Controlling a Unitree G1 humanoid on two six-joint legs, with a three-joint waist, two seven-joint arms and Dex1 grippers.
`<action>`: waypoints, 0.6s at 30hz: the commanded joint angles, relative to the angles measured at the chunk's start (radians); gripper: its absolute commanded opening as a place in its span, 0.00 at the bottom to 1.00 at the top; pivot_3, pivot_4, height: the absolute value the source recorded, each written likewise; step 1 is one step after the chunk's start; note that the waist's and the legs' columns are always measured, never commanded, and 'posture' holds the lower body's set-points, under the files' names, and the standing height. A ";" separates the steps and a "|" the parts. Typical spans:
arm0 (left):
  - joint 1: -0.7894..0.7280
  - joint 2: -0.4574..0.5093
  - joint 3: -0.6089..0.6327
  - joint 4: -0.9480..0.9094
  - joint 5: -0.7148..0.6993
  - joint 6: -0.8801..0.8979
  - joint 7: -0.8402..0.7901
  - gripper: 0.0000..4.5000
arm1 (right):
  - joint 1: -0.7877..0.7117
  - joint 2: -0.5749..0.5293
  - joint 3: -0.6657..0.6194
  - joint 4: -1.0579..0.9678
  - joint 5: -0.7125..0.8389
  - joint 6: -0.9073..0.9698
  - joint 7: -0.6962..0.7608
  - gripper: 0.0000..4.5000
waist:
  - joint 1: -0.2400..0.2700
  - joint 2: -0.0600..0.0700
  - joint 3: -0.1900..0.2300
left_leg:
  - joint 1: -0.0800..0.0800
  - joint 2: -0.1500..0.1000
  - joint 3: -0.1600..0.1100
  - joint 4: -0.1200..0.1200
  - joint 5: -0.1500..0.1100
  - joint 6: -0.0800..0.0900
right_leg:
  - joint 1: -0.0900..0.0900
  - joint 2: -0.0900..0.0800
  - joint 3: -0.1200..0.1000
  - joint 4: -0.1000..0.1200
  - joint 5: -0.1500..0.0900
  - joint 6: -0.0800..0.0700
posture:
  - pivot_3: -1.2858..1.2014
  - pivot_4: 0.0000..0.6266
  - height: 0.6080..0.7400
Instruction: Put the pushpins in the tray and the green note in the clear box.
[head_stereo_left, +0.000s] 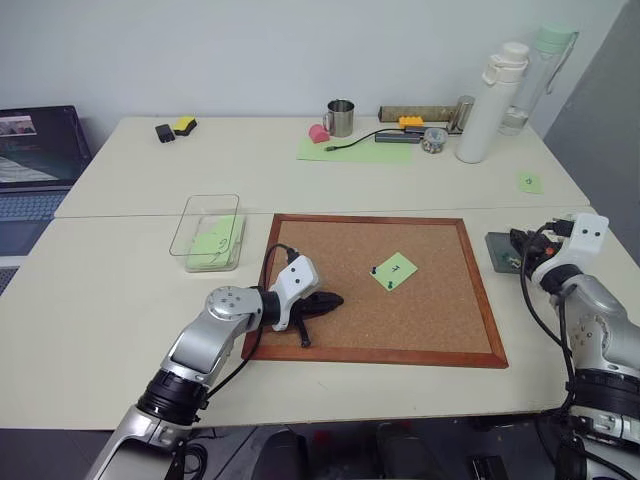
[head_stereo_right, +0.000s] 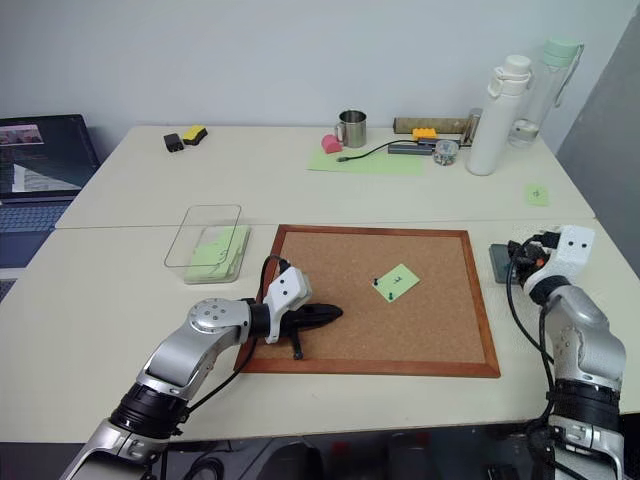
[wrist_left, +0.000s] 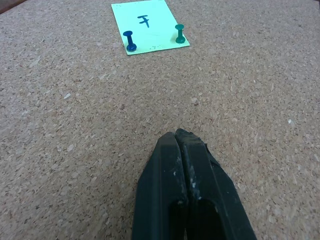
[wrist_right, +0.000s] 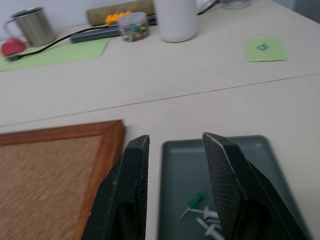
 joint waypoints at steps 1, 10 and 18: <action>0.018 0.018 -0.018 0.034 0.027 0.029 -0.004 0.00 | 0.064 -0.021 0.117 -0.204 0.030 0.025 0.118 0.39 | -0.001 0.000 0.000 | 0.000 0.000 0.000 0.000 0.000 0.000 | 0.000 0.000 0.000 0.000 0.000 0.000 | 0.52 0.24 1.00; 0.015 0.019 -0.016 0.036 0.027 0.028 -0.002 0.00 | 0.165 0.023 0.420 -0.461 0.005 0.067 0.198 0.39 | 0.000 0.000 0.000 | 0.000 0.000 -0.001 0.000 0.000 0.000 | 0.000 0.001 -0.001 0.000 0.000 0.000 | 0.52 0.24 1.00; 0.012 0.016 -0.012 0.032 0.026 0.028 0.004 0.00 | 0.116 0.115 0.489 -0.386 -0.095 0.069 0.097 0.39 | 0.002 -0.001 -0.001 | -0.001 0.000 -0.002 0.001 0.000 0.000 | 0.000 0.001 -0.003 -0.001 0.000 0.000 | 0.52 0.24 1.00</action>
